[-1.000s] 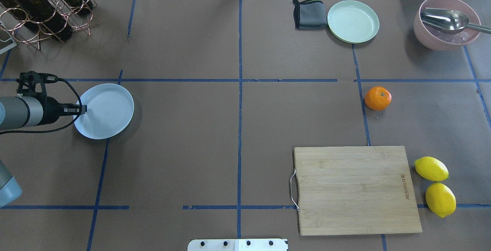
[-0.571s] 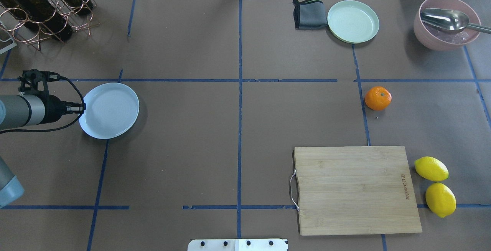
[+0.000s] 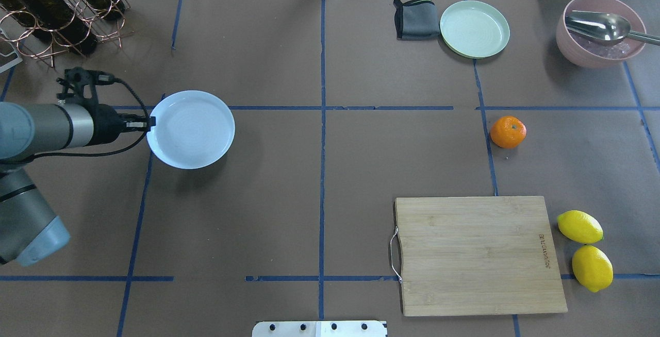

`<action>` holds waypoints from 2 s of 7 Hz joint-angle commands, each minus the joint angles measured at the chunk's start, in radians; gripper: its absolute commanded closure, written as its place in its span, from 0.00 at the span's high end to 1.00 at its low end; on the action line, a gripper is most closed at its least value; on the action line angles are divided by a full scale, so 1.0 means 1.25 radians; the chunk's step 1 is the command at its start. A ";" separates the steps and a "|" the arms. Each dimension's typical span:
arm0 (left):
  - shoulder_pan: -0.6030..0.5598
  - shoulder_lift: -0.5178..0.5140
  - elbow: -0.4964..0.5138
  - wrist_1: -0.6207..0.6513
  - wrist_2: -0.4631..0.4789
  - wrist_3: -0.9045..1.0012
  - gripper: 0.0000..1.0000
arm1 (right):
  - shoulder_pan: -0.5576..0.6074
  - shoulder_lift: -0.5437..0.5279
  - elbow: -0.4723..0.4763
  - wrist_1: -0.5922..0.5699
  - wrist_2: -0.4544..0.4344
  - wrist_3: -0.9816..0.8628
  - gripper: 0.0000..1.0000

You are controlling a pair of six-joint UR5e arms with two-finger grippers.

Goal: Pick orange to plate
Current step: 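Reach the left gripper to the rim of the light blue plate, then push the light blue plate with the left gripper toward the table center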

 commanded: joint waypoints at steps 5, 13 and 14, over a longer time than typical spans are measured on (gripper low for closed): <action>0.121 -0.319 0.181 0.056 0.094 -0.005 0.00 | 0.000 -0.001 -0.001 0.000 0.000 0.000 1.00; 0.184 -0.344 0.227 0.055 0.099 -0.050 0.31 | 0.000 -0.002 0.000 0.000 0.000 0.001 1.00; 0.184 -0.343 0.223 0.055 0.099 -0.050 0.99 | 0.000 -0.002 0.000 0.000 0.000 0.001 1.00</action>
